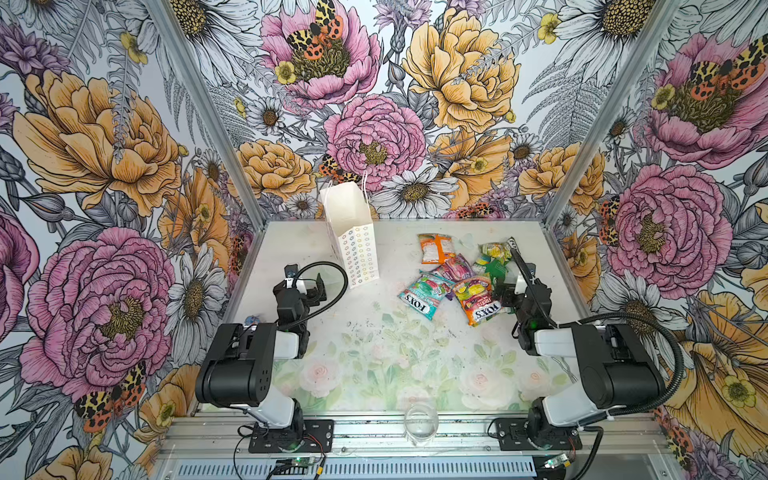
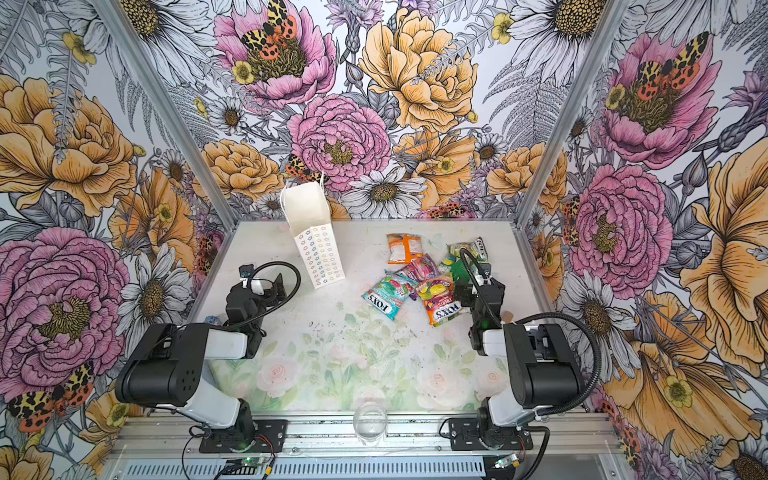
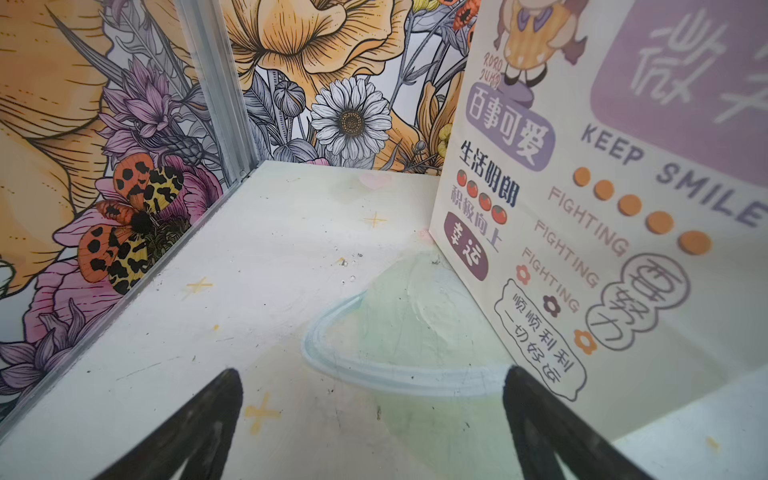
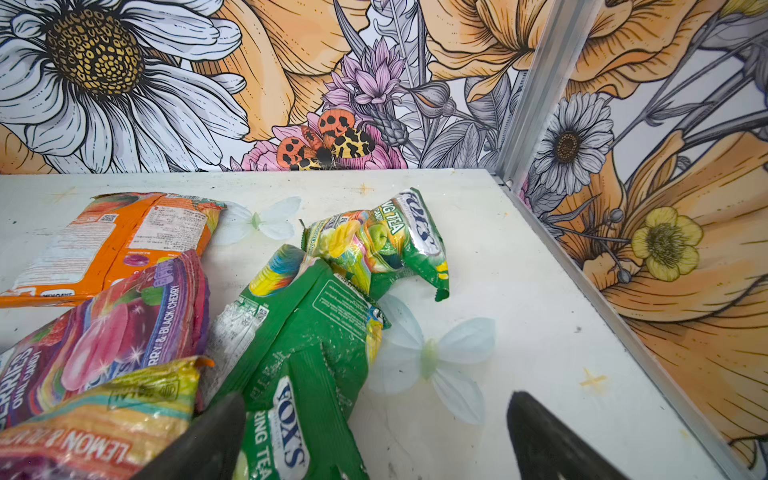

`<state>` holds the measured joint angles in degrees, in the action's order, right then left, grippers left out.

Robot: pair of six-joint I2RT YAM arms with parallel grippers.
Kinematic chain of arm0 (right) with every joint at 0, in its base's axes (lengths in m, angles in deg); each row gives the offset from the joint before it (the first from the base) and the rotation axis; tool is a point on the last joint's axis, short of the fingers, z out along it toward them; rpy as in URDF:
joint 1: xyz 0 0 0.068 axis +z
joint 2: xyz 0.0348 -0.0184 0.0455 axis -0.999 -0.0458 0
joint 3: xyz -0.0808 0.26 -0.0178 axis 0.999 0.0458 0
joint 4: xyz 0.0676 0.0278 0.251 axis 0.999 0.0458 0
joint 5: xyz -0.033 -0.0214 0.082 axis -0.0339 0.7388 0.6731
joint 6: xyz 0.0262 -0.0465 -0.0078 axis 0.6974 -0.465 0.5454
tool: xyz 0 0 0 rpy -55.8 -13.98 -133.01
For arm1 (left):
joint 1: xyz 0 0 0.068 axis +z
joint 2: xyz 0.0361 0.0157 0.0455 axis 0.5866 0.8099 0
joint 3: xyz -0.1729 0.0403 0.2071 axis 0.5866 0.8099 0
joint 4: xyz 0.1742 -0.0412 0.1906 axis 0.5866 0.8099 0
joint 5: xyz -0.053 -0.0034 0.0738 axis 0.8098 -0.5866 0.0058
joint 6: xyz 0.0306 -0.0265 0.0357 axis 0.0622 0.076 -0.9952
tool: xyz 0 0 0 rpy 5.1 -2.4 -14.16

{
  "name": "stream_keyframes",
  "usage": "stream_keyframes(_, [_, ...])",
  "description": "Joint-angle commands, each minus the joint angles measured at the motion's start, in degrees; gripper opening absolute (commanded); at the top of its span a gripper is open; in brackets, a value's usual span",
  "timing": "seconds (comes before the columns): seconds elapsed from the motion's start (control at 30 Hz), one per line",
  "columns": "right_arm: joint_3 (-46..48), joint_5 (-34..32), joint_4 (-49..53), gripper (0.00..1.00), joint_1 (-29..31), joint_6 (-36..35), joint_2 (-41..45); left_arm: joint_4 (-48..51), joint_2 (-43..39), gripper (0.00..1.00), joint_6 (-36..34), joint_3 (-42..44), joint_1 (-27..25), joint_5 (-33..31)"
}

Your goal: Place the snacks into the paper bag

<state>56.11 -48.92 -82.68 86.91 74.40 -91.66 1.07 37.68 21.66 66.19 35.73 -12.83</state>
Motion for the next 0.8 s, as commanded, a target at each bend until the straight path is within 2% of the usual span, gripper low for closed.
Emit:
stream_keyframes(0.0, [-1.07, -0.59, -0.44, 1.0, -0.41, 0.6, -0.43, -0.11, -0.4, 0.99, 0.01, -0.86, 0.37, 0.52])
stream_keyframes(0.4, [-0.98, -0.54, -0.53, 1.0, -0.32, 0.64, -0.32, -0.18, -0.4, 0.99, -0.21, -0.83, 0.1, -0.07])
stream_keyframes(0.47, [-0.84, -0.51, -0.6, 0.97, -0.4, 0.62, -0.31, -0.17, -0.41, 0.99, -0.26, -0.85, 0.01, -0.2])
stream_keyframes(0.53, [-0.74, -0.67, -0.75, 1.0, -0.32, 0.57, -0.27, -0.18, -0.33, 0.99, -0.28, -0.82, 0.1, -0.1])
stream_keyframes(0.77, [-0.68, -0.7, -0.93, 1.0, -0.31, 0.53, -0.21, -0.14, -0.35, 0.99, -0.28, -0.84, 0.1, -0.24])
